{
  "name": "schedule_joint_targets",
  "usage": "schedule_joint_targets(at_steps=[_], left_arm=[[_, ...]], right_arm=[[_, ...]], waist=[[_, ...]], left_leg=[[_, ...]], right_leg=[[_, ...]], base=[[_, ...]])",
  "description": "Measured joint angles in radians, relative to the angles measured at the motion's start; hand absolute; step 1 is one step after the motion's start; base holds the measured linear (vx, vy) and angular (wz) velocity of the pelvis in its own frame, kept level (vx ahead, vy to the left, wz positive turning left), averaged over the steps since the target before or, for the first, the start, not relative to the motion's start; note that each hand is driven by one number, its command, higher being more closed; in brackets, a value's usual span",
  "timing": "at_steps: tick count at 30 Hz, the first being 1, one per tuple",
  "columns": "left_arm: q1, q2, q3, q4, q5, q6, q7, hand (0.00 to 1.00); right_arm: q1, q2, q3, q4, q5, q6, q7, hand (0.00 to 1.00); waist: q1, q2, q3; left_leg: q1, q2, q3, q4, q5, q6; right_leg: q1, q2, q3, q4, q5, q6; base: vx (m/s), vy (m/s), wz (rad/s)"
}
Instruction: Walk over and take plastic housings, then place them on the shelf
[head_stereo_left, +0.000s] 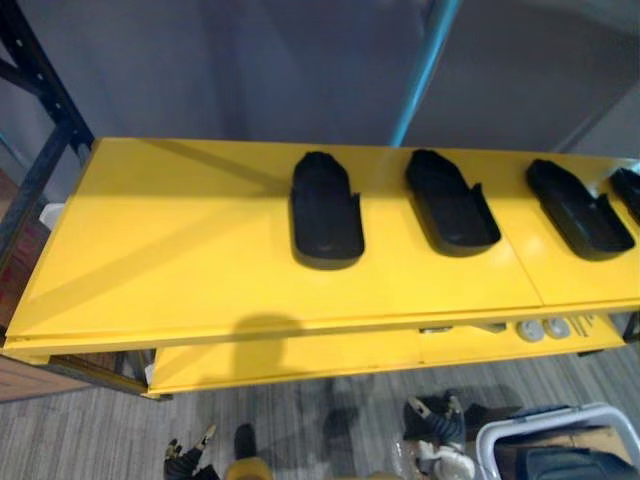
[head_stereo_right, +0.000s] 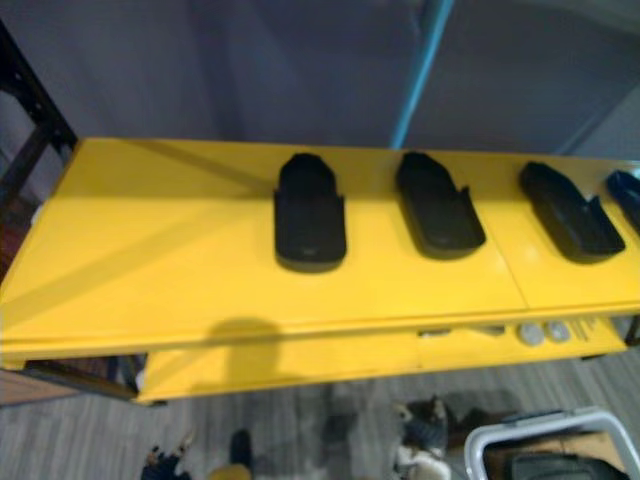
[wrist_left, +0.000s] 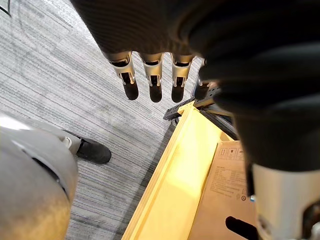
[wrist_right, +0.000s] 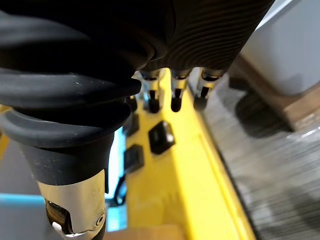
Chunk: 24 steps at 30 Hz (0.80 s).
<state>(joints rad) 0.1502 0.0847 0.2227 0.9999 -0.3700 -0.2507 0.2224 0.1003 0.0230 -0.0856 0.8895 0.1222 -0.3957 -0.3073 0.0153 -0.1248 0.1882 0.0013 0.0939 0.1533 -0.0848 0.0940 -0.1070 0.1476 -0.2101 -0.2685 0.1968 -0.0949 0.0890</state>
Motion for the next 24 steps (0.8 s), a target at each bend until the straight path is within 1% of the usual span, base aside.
schedule_joint_targets(at_steps=[1,3,4,5,6,7,8,9,10,12,14,15,16,17,18,19,20,21,22,24], left_arm=[[-0.004,0.007,-0.012,-0.004,0.029,0.001,-0.002,0.0],[-0.014,0.016,-0.04,-0.006,0.044,0.007,-0.007,0.0],[-0.036,0.018,-0.055,-0.006,0.072,0.014,-0.009,0.0],[-0.047,0.019,-0.065,-0.006,0.077,0.016,-0.008,0.0],[-0.071,0.023,-0.089,-0.005,0.093,0.02,-0.009,0.0],[-0.096,0.019,-0.109,-0.005,0.113,0.021,-0.01,0.0],[-0.115,0.019,-0.12,-0.005,0.115,0.021,-0.01,0.0],[-0.134,0.019,-0.132,-0.002,0.115,0.021,-0.011,0.0],[-0.147,0.021,-0.139,0.0,0.116,0.02,-0.011,0.0],[-0.194,0.039,-0.172,0.004,0.155,0.019,-0.014,0.0],[-0.22,0.046,-0.207,0.003,0.187,0.005,-0.023,0.0],[-0.236,0.049,-0.234,0.002,0.198,-0.004,-0.03,0.0],[-0.243,0.053,-0.246,0.002,0.214,-0.01,-0.03,0.0],[-0.245,0.058,-0.258,0.002,0.229,-0.019,-0.03,0.0],[-0.244,0.059,-0.281,0.002,0.231,-0.03,-0.029,0.0],[-0.244,0.059,-0.288,-0.001,0.231,-0.034,-0.029,0.0],[-0.241,0.058,-0.294,-0.015,0.229,-0.037,-0.029,0.0],[-0.239,0.055,-0.307,-0.022,0.224,-0.037,-0.029,0.0],[-0.238,0.05,-0.324,-0.048,0.22,-0.035,-0.03,0.0],[-0.228,0.033,-0.328,-0.077,0.22,-0.029,-0.029,0.0]], right_arm=[[-0.017,-0.001,0.001,0.0,0.0,0.0,-0.004,0.0],[-0.05,-0.007,0.009,-0.003,-0.022,-0.002,-0.029,0.0],[-0.076,-0.015,0.011,-0.01,-0.04,-0.008,-0.05,0.0],[-0.089,-0.021,0.013,-0.017,-0.045,-0.016,-0.063,0.0],[-0.112,-0.04,0.028,-0.049,-0.059,-0.024,-0.085,0.0],[-0.131,-0.063,0.053,-0.094,-0.062,-0.029,-0.097,0.0],[-0.134,-0.071,0.061,-0.121,-0.073,-0.031,-0.107,0.0],[-0.133,-0.084,0.08,-0.171,-0.094,-0.031,-0.118,0.0],[-0.133,-0.089,0.088,-0.191,-0.102,-0.032,-0.122,0.0],[-0.109,-0.098,0.094,-0.257,-0.107,-0.032,-0.127,0.0],[-0.079,-0.106,0.094,-0.298,-0.121,-0.032,-0.122,0.0],[-0.054,-0.111,0.095,-0.322,-0.13,-0.032,-0.116,0.0],[-0.044,-0.11,0.097,-0.33,-0.133,-0.032,-0.108,0.0],[-0.029,-0.112,0.112,-0.34,-0.138,-0.032,-0.1,0.0],[-0.006,-0.111,0.119,-0.358,-0.144,-0.032,-0.094,0.0],[0.005,-0.11,0.12,-0.37,-0.149,-0.033,-0.088,0.0],[0.014,-0.111,0.122,-0.397,-0.168,-0.044,-0.083,0.0],[0.021,-0.118,0.121,-0.411,-0.173,-0.054,-0.083,0.0],[0.025,-0.131,0.117,-0.416,-0.175,-0.064,-0.082,0.0],[0.028,-0.139,0.117,-0.417,-0.174,-0.067,-0.078,0.0]], waist=[[0.0,0.002,0.003],[0.003,0.013,0.013],[0.006,0.019,0.018],[0.006,0.021,0.022],[0.009,0.033,0.04],[0.011,0.052,0.064],[0.01,0.06,0.07],[0.004,0.065,0.077],[-0.002,0.063,0.083],[-0.019,0.051,0.092],[-0.037,0.05,0.093],[-0.045,0.044,0.096],[-0.05,0.038,0.101],[-0.057,0.026,0.11],[-0.054,0.015,0.115],[-0.05,0.011,0.115],[-0.046,0.01,0.113],[-0.059,0.02,0.119],[-0.061,0.033,0.123],[-0.059,0.042,0.12]], left_leg=[[-0.003,0.001,-0.001,0.0,0.0,0.0],[-0.009,0.002,0.014,0.0,0.0,0.0],[-0.023,0.004,0.028,0.0,0.001,0.002],[-0.03,0.005,0.038,0.0,0.003,0.003],[-0.042,0.009,0.063,0.001,0.006,0.007],[-0.052,0.02,0.098,0.001,0.009,0.009],[-0.06,0.024,0.113,0.001,0.011,0.01],[-0.075,0.028,0.136,0.001,0.015,0.013],[-0.076,0.029,0.137,0.002,0.016,0.013],[-0.073,0.034,0.154,0.002,0.015,0.012],[-0.069,0.038,0.184,0.002,0.013,0.01],[-0.066,0.037,0.187,0.02,-0.005,-0.002],[-0.07,0.038,0.185,0.046,-0.023,-0.004],[-0.073,0.037,0.165,0.102,-0.07,-0.018],[-0.078,0.024,0.114,0.161,-0.136,-0.037],[-0.09,0.011,0.073,0.196,-0.166,-0.038],[-0.125,-0.003,0.016,0.275,-0.222,-0.026],[-0.152,0.0,-0.009,0.332,-0.249,-0.024],[-0.179,-0.004,-0.063,0.387,-0.284,-0.014],[-0.198,0.001,-0.117,0.446,-0.328,-0.006]], right_leg=[[-0.011,0.0,0.005,0.014,0.0,0.0],[-0.03,-0.001,0.035,0.015,0.0,0.0],[-0.054,-0.001,0.057,0.011,0.002,0.001],[-0.063,0.0,0.067,0.004,0.004,0.002],[-0.089,0.004,0.1,-0.012,0.016,0.007],[-0.116,0.013,0.135,-0.035,0.041,0.01],[-0.134,0.017,0.155,-0.048,0.055,0.014],[-0.166,0.022,0.194,-0.073,0.078,0.027],[-0.175,0.023,0.214,-0.081,0.085,0.029],[-0.21,0.026,0.275,-0.105,0.11,0.041],[-0.238,0.03,0.319,-0.107,0.13,0.053],[-0.252,0.03,0.341,-0.107,0.135,0.055],[-0.256,0.028,0.355,-0.108,0.136,0.055],[-0.258,0.024,0.365,-0.116,0.137,0.056],[-0.261,0.023,0.368,-0.129,0.137,0.056],[-0.268,0.024,0.372,-0.134,0.136,0.056],[-0.282,0.028,0.386,-0.145,0.116,0.054],[-0.293,0.039,0.406,-0.152,0.125,0.066],[-0.311,0.06,0.43,-0.157,0.135,0.057],[-0.316,0.089,0.462,-0.169,0.157,0.049]], base=[[0.02,0.033,0.04],[-0.02,0.03,-0.23],[-0.05,0.027,-0.37],[-0.09,0.035,-0.53],[-0.12,0.046,-0.73],[-0.12,0.053,-0.86],[-0.11,0.056,-1.0],[-0.06,0.029,-0.79],[-0.07,-0.004,-0.96],[-0.07,-0.032,-0.92],[-0.07,0.008,-0.8],[-0.07,0.002,-0.8],[-0.09,-0.025,-0.85],[-0.1,-0.023,-1.02],[-0.11,-0.015,-1.11],[-0.11,0.001,-1.27],[-0.1,-0.005,-0.96],[-0.13,-0.007,-1.0],[-0.1,-0.008,-0.63],[-0.06,-0.005,-0.64]])
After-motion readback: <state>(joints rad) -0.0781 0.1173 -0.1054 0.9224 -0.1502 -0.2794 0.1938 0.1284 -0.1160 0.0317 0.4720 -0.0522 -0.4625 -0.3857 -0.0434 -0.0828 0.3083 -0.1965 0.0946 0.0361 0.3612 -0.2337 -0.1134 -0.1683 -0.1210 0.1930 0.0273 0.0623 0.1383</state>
